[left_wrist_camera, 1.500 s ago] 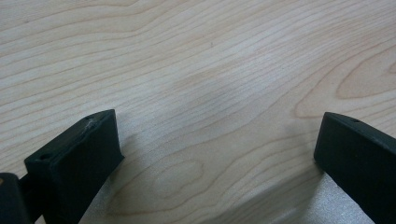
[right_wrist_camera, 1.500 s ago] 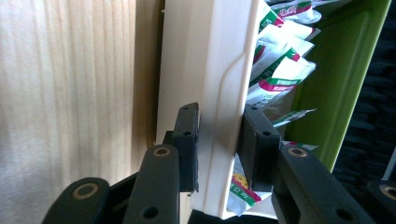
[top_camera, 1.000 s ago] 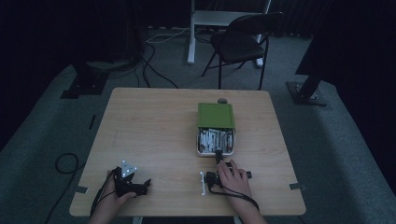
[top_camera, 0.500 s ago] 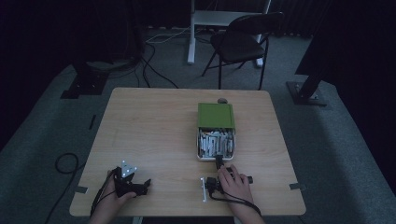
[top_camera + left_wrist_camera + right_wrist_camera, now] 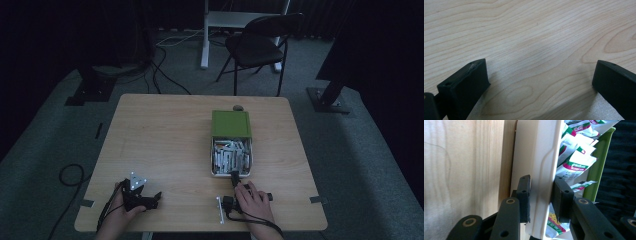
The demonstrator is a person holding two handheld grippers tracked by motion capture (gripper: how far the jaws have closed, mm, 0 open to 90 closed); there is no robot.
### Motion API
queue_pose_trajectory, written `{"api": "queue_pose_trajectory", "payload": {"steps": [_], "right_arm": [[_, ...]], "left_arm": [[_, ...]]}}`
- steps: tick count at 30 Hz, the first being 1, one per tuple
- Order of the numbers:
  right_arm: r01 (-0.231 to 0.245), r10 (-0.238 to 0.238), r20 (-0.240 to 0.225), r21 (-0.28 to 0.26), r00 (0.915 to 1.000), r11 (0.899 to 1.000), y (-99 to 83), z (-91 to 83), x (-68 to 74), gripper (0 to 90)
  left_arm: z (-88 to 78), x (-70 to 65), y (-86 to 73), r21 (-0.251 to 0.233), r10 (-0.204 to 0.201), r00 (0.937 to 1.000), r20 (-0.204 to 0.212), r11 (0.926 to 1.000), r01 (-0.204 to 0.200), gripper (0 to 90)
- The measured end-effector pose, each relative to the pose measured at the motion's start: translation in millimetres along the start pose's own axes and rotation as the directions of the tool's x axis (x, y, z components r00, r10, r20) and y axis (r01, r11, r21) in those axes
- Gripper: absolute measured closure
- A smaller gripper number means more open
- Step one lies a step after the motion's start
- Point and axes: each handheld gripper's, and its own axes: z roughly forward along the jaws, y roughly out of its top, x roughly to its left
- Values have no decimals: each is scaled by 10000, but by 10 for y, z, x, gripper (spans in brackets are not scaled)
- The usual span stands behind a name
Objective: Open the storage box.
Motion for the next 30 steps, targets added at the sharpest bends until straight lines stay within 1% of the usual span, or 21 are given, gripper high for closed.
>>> {"api": "queue_pose_trajectory", "payload": {"steps": [5, 18, 22, 23, 26, 30], "right_arm": [[-92, 91, -47, -95, 9999, 9999, -18, -30, 4, 701], [104, -106, -106, -256, 9999, 9996, -46, -115, 14, 698], [120, -122, -71, -297, 9999, 9995, -52, -139, 24, 698], [59, -62, -109, -318, 9999, 9995, -56, -149, 25, 698], [124, -129, -93, -493, 9999, 9987, -74, -182, 34, 697], [140, -146, -108, -502, 9998, 9986, -89, -217, 48, 697]], "left_arm": [[0, 0, 0, 0, 2, 10000, 0, 10000, -2, 10], [0, 0, 0, 0, 2, 10000, -1, 10000, -2, 10], [0, 0, 0, -1, 2, 10000, 0, 10000, -2, 10], [0, 0, 0, -1, 2, 10000, 0, 10000, -2, 10], [0, 0, 0, -1, 1, 10000, 1, 10000, -1, 10], [0, 0, 0, -1, 0, 10000, 1, 10000, 0, 10]]}}
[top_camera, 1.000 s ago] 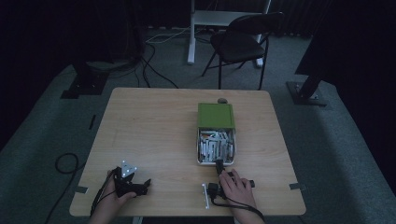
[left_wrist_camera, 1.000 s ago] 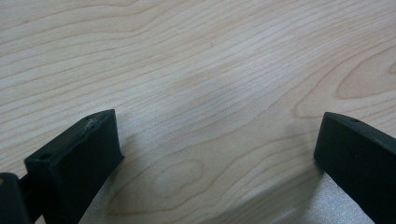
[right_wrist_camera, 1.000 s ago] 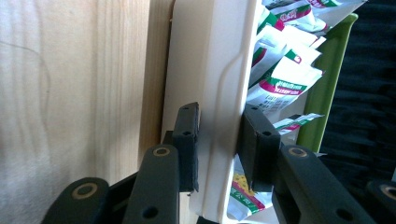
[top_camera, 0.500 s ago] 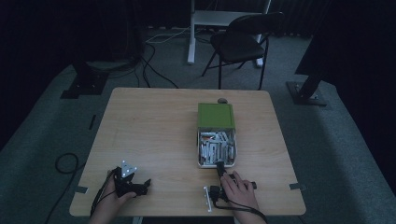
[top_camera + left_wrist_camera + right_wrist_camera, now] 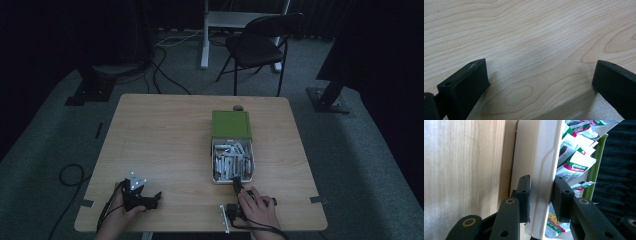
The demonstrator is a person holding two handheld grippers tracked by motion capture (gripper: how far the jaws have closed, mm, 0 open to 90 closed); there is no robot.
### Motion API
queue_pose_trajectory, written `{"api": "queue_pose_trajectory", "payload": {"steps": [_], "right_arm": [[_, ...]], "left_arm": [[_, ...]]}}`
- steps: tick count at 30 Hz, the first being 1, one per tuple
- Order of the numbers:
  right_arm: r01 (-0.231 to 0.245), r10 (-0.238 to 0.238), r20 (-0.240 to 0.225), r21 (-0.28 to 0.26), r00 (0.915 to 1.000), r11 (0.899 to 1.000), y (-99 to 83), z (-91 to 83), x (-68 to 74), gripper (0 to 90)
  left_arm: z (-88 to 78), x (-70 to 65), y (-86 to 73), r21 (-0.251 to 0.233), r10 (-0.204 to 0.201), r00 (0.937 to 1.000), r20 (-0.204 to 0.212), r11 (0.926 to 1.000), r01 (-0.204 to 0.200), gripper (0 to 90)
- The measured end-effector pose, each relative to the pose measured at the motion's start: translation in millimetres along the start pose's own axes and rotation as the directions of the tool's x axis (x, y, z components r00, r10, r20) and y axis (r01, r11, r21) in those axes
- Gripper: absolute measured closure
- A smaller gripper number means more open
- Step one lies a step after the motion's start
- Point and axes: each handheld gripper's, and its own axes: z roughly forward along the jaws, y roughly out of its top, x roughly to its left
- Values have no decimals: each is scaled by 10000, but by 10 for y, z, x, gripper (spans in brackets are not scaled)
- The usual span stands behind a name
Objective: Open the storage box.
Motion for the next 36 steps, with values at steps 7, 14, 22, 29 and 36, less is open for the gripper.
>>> {"api": "queue_pose_trajectory", "payload": {"steps": [7, 14, 22, 29, 36], "right_arm": [[63, -63, 51, -13, 10000, 10000, -8, -50, 17, 696], [148, -148, 30, -42, 9999, 9999, 8, -81, 21, 694], [184, -184, -13, -66, 9998, 9998, 12, -97, 19, 692], [189, -189, -74, -20, 9998, 9998, 27, -95, 11, 689], [156, -157, -180, -35, 9997, 9999, 29, -97, -4, 690]], "left_arm": [[0, 0, 0, 0, 0, 10000, 0, 10000, 0, 10], [0, 0, 0, 0, 1, 10000, 0, 10000, -1, 10], [0, 0, 0, -1, -1, 10000, -1, 10000, 1, 10], [0, 0, 0, 1, 0, 10000, 1, 10000, 0, 10], [0, 0, 0, 2, 2, 10000, 1, 10000, -2, 10]]}}
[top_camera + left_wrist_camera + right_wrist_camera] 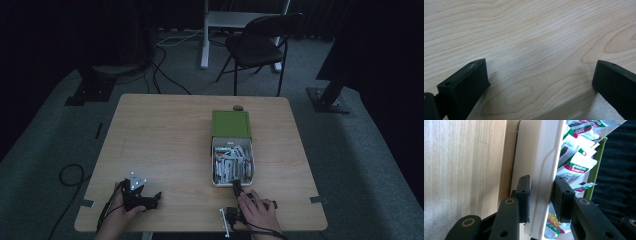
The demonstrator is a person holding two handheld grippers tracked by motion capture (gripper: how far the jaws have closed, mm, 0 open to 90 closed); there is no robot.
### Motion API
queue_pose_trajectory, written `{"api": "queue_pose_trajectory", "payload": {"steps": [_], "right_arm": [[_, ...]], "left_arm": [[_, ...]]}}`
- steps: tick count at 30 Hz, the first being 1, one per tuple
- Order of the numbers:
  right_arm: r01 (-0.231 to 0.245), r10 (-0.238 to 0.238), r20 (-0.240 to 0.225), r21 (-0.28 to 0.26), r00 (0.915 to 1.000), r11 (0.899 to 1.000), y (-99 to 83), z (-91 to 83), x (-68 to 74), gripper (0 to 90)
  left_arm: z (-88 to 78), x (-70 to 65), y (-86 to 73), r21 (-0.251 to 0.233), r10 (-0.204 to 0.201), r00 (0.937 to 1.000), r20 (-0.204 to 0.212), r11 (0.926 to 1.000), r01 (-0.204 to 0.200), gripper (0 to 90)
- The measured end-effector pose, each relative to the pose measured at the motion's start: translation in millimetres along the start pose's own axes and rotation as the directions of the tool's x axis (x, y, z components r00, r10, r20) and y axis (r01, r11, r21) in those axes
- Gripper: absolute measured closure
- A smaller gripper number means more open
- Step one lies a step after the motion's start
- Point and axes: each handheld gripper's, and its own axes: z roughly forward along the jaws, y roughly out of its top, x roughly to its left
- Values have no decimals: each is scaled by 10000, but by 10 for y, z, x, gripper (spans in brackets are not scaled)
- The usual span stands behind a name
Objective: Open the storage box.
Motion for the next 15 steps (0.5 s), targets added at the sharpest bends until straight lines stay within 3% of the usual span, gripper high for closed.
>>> {"api": "queue_pose_trajectory", "payload": {"steps": [6, 10, 15], "right_arm": [[-135, 134, -54, -101, 9999, 9999, 13, -6, -6, 685], [-477, 465, -409, -280, 9981, 9985, -15, -10, -8, 558], [-807, 738, -833, -823, 9938, 9933, -40, -48, -20, 506]], "left_arm": [[0, 0, 0, -1, -3, 10000, -1, 10000, 3, 10], [0, 0, 0, 0, -3, 10000, 1, 10000, 3, 10], [0, 0, 0, -1, -2, 10000, 0, 10000, 2, 10]]}}
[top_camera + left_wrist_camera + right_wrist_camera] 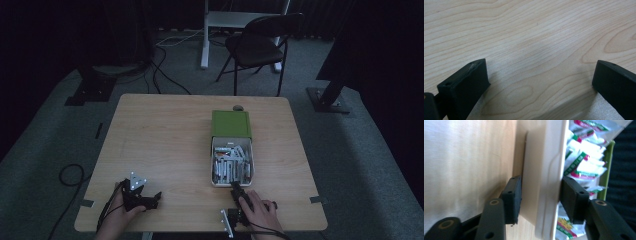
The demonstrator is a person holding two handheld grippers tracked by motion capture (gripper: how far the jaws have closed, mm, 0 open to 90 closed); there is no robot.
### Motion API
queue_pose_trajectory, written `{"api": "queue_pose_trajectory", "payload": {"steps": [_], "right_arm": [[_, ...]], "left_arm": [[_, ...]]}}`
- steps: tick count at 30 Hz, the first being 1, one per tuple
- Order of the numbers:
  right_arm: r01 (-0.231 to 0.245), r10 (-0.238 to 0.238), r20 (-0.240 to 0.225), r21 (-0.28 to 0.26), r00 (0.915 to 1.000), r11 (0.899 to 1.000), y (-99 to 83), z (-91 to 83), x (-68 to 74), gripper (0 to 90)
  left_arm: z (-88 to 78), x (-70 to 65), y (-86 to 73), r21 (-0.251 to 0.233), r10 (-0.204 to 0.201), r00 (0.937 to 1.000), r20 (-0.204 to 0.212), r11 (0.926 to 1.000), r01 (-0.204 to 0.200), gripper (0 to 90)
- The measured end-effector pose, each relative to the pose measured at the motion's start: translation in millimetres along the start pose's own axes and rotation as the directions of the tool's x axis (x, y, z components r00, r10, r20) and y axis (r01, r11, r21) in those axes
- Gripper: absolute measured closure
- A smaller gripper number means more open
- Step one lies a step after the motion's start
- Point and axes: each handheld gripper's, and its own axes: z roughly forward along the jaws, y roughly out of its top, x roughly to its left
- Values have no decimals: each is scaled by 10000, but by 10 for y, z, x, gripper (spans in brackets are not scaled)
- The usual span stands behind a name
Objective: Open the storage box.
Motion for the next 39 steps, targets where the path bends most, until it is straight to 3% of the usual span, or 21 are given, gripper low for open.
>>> {"api": "queue_pose_trajectory", "payload": {"steps": [3, 4, 5, 6, 8, 9, 11, 16, 19, 22, 25, 27, 29, 32, 33, 34, 35, 36, 37, 39], "right_arm": [[-14, 13, -145, -132, 9999, 9999, -7, -7, -12, 504], [-198, 183, -218, -707, 9996, 9973, -42, -45, -82, 479], [-198, 183, -218, -707, 9996, 9973, -42, -45, -82, 479], [-921, 868, -539, -1050, 9948, 9902, -53, -79, -123, 459], [-921, 868, -539, -1050, 9948, 9902, -53, -79, -123, 459], [-1703, 1599, -799, -1474, 9839, 9743, -74, -126, -182, 439], [-1956, 1831, -875, -1651, 9792, 9667, -87, -154, -215, 434], [-2903, 2679, -1250, -2244, 9553, 9303, -146, -219, -308, 393], [-3720, 3504, -1280, -2490, 9278, 8942, -208, -253, -377, 380], [-4594, 4420, -1256, -2608, 8882, 8491, -289, -278, -456, 377], [-5496, 5360, -1312, -2844, 8340, 7856, -393, -301, -552, 377], [-6061, 5944, -1399, -2987, 7919, 7371, -468, -312, -610, 378], [-6421, 6336, -1391, -3011, 7610, 7051, -544, -321, -656, 379], [-6723, 6674, -1340, -2957, 7326, 6786, -643, -330, -696, 380], [-6723, 6674, -1340, -2957, 7326, 6786, -643, -330, -696, 380], [-6837, 6791, -1347, -2932, 7216, 6683, -671, -332, -701, 380], [-7072, 7001, -1474, -2903, 6987, 6447, -717, -334, -708, 378], [-7337, 7232, -1649, -2907, 6706, 6141, -754, -332, -709, 375], [-7522, 7370, -1819, -2855, 6509, 5939, -782, -331, -708, 366], [-7809, 7588, -2051, -2711, 6181, 5628, -831, -322, -704, 348]], "left_arm": [[0, 0, 0, -1, -2, 10000, 0, 10000, 2, 10], [0, 0, 0, -1, -1, 10000, 0, 10000, 1, 10], [0, 0, 0, 0, 1, 10000, 1, 10000, -1, 10], [0, 0, 0, 0, 0, 10000, 1, 10000, 0, 10], [0, 0, 0, 0, 0, 10000, -1, 10000, 0, 10], [0, 0, 0, 1, 1, 10000, -1, 10000, -1, 10], [0, 0, 0, 2, 0, 10000, 0, 10000, 0, 10], [0, 0, 0, 3, 1, 10000, 0, 10000, -1, 10], [0, 0, 0, 1, 1, 10000, 1, 10000, -1, 10], [0, 0, 0, 2, 0, 10000, 0, 10000, 0, 10], [0, 0, 0, 1, -1, 10000, 0, 10000, 1, 10], [0, 0, 0, 0, -3, 10000, -1, 10000, 3, 10], [0, 0, 0, 1, 0, 10000, 0, 10000, 0, 10], [0, 0, 0, 1, 1, 10000, 0, 10000, -1, 10], [0, 0, 0, 1, 1, 10000, 0, 10000, -1, 10], [0, 0, 0, 2, -2, 10000, 1, 10000, 2, 10], [0, 0, 0, 2, 0, 10000, 0, 10000, 0, 10], [0, 0, 0, 1, -2, 10000, 1, 10000, 2, 10], [0, 0, 0, 1, 0, 10000, 1, 10000, 0, 10], [0, 0, 0, 2, -1, 10000, 0, 10000, 1, 10]]}}
